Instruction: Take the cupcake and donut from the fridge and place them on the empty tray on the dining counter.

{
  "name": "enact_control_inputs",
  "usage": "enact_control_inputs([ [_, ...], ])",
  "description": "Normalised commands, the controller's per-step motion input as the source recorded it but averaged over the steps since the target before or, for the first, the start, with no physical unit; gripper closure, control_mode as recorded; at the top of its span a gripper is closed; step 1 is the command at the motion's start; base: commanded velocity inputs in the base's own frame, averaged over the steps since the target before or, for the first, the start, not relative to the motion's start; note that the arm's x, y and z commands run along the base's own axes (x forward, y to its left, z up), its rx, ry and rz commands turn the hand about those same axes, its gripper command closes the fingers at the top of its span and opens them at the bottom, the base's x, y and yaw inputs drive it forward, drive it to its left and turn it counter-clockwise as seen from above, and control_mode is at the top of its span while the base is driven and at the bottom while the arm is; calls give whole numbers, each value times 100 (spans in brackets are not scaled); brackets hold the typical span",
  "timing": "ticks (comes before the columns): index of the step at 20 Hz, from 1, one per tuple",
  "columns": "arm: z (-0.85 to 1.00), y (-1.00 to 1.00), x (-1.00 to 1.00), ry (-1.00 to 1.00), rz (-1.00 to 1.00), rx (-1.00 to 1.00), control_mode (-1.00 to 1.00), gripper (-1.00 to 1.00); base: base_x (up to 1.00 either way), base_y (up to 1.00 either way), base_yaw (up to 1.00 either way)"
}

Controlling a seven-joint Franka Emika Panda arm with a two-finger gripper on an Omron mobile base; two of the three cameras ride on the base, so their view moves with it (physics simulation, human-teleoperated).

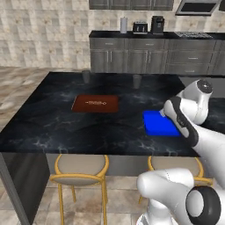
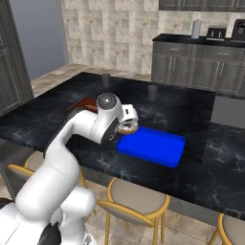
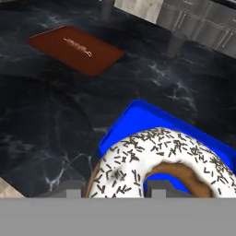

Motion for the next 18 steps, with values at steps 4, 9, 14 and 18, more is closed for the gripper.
enact_control_inputs([
  [4,-36,-21,59,9,0,0,-100,100,0,0,0],
  [9,-35,-29,48,11,0,0,-100,100,0,0,0],
  [14,-45,-14,33,5,0,0,-100,100,0,0,0],
  [18,-60,-5,33,0,0,0,-100,100,0,0,0],
])
